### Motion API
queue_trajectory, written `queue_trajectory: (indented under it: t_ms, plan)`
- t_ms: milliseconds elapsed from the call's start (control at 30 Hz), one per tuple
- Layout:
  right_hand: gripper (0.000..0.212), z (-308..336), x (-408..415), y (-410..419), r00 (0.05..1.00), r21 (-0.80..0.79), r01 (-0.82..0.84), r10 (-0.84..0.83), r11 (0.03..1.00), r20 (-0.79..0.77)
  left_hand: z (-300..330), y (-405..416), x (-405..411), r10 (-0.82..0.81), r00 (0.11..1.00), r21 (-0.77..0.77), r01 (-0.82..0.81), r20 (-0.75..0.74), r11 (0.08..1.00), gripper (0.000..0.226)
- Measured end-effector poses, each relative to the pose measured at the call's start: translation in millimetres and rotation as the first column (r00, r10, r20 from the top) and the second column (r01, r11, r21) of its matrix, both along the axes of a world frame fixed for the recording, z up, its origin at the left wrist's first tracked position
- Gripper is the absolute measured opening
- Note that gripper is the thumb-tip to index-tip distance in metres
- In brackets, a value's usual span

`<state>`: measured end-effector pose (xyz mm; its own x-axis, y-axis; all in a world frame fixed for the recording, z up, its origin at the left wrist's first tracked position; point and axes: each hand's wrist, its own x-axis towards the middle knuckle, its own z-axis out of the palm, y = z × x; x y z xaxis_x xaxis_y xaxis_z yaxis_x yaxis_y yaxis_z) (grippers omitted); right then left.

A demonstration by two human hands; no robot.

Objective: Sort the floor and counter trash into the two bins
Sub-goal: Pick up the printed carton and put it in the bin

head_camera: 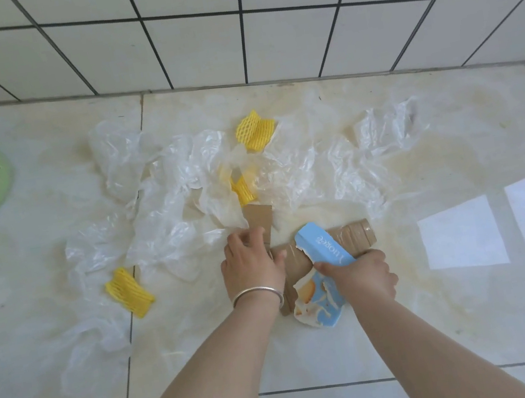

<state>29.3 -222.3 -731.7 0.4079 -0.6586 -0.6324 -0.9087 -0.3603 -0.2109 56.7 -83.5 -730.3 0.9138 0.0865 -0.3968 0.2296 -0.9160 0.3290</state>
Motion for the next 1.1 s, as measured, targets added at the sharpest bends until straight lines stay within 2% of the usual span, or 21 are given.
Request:
queue_trajectory:
  t_ms: [167, 267, 400, 533, 600, 667, 700, 800, 933, 1000, 1067, 1100]
  plan:
    - [0.053, -14.2, -2.3, -3.2, 0.998, 0.142, 0.055, -0.053, 0.988, -0.013, -10.3, 1.8, 0.7, 0.000, 1.000, 0.066, 0.001, -0.006, 0.998, 0.025]
    - [0.038, -16.0, -2.1, 1.5, 0.996, 0.194, 0.054, -0.068, 0.980, 0.063, -9.7, 1.5, 3.8, 0.059, 0.998, 0.026, -0.058, -0.024, 0.998, 0.021]
    - [0.033, -9.0, -0.5, 6.5, 0.978, 0.246, -0.022, -0.031, 0.969, 0.208, -3.0, 5.5, 3.6, 0.129, 0.992, -0.047, -0.128, 0.012, 0.991, 0.010]
    - [0.020, 5.1, -1.7, 0.8, 0.959, 0.442, -0.039, -0.090, 0.896, 0.268, 4.9, 14.2, -5.1, 0.207, 0.978, -0.138, -0.201, 0.031, 0.970, 0.018]
    - [0.017, 8.4, -3.5, -4.2, 0.957, 0.476, -0.047, -0.097, 0.878, 0.273, 7.3, 20.2, -8.2, 0.268, 0.963, -0.239, -0.261, -0.005, 0.935, 0.020]
    - [0.016, 12.1, -5.5, -10.3, 0.959, 0.498, -0.064, -0.084, 0.865, 0.270, 8.1, 24.9, -10.6, 0.291, 0.954, -0.347, -0.299, -0.076, 0.889, 0.037]
    - [0.015, 13.6, -6.4, -14.3, 0.960, 0.505, -0.076, -0.075, 0.859, 0.271, 8.7, 26.3, -10.6, 0.293, 0.950, -0.387, -0.313, -0.111, 0.867, 0.037]
    - [0.013, 22.0, -7.7, -29.1, 0.965, 0.515, -0.123, -0.019, 0.849, 0.263, 12.9, 27.8, -9.3, 0.244, 0.954, -0.479, -0.298, -0.172, 0.826, 0.011]
    - [0.014, 25.6, -5.1, -37.1, 0.978, 0.581, -0.166, 0.057, 0.796, 0.202, 20.6, 23.1, -6.8, 0.118, 0.955, -0.622, -0.268, -0.273, 0.736, 0.009]
    - [0.020, 25.2, 1.1, -31.5, 0.979, 0.623, -0.184, 0.089, 0.760, 0.181, 22.9, 19.4, -5.3, 0.022, 0.949, -0.674, -0.239, -0.314, 0.699, 0.019]
    - [0.021, 24.7, 12.0, -20.2, 0.970, 0.644, -0.240, 0.151, 0.726, 0.191, 22.8, 17.4, -0.7, -0.032, 0.945, -0.657, -0.203, -0.327, 0.726, 0.019]
    - [0.017, 25.4, 18.6, -13.5, 0.960, 0.641, -0.277, 0.185, 0.715, 0.209, 22.8, 17.7, 3.8, -0.049, 0.949, -0.606, -0.159, -0.312, 0.780, 0.019]
